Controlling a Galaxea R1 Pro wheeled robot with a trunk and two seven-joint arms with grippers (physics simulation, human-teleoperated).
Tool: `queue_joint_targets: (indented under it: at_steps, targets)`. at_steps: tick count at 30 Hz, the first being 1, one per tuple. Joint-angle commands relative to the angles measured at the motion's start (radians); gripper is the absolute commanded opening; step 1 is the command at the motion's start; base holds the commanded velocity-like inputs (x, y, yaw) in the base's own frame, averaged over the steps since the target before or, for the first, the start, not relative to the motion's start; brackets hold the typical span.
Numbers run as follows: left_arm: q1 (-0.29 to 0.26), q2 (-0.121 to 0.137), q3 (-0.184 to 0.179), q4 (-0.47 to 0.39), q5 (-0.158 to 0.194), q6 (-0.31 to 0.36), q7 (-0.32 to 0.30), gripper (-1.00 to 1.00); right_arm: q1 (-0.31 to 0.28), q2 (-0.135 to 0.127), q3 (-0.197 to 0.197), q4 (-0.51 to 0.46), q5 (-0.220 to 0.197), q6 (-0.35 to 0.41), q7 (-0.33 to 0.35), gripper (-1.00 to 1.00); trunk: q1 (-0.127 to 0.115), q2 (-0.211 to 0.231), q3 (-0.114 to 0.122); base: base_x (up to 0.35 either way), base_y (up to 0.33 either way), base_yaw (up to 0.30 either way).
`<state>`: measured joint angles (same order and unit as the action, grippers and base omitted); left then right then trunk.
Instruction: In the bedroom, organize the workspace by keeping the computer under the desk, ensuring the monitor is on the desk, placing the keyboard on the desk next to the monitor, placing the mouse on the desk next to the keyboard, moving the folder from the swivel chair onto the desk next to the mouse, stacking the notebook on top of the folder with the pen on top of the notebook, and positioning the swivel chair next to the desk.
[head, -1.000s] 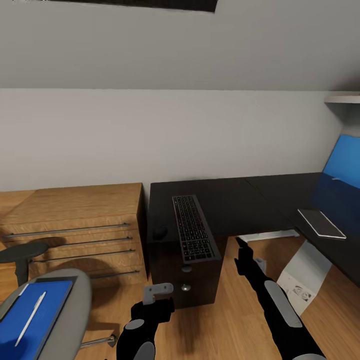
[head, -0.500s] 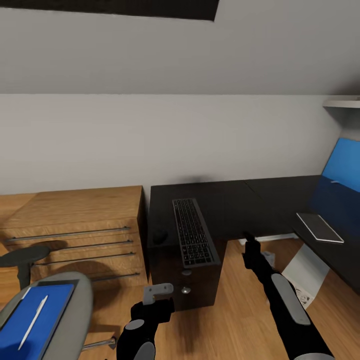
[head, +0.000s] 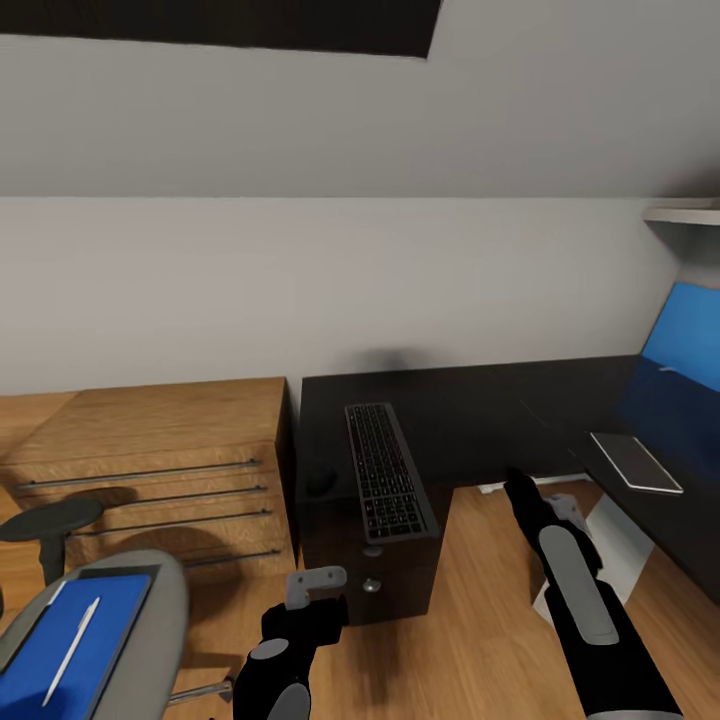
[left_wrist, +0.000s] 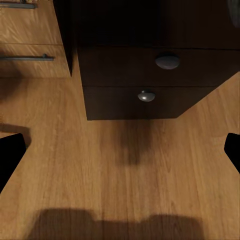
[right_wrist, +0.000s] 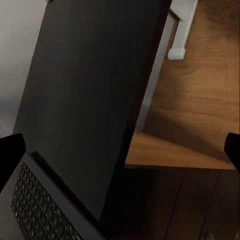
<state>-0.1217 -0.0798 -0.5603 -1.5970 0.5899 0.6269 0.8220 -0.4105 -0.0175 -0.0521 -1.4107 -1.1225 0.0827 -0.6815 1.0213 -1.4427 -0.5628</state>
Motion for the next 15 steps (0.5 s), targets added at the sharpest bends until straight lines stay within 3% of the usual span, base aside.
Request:
queue_joint_targets:
  at_steps: [1,6,11,12,15]
  targets:
    - [-0.001,0.0,-0.001,-0.001,0.008,0.002,0.009,1.0,-0.001,0.0,-0.001,-0.004,0.006,0.005,-0.004,1.0,-0.004,0.007,0.002,0.0,0.0,0.0]
    - [-0.001,0.0,-0.003,-0.001,0.008,0.002,0.01,1.0,-0.001,-0.001,0.006,-0.01,0.022,0.002,0.003,1.0,-0.012,0.021,0.008,0.0,0.0,0.0]
    - [-0.001,0.0,-0.005,-0.001,0.008,0.002,0.011,1.0,-0.001,-0.004,0.038,-0.023,0.05,0.004,0.033,1.0,-0.012,0.021,0.008,0.0,0.0,0.0]
    - [-0.001,0.0,-0.004,-0.001,0.008,0.002,0.01,1.0,-0.001,-0.006,0.058,-0.026,0.085,0.005,0.058,1.0,-0.012,0.021,0.008,0.0,0.0,0.0]
    - [-0.001,0.0,-0.003,0.0,0.007,0.002,0.01,1.0,0.0,-0.006,0.071,-0.025,0.167,0.007,0.078,1.0,-0.012,0.021,0.008,0.0,0.0,0.0]
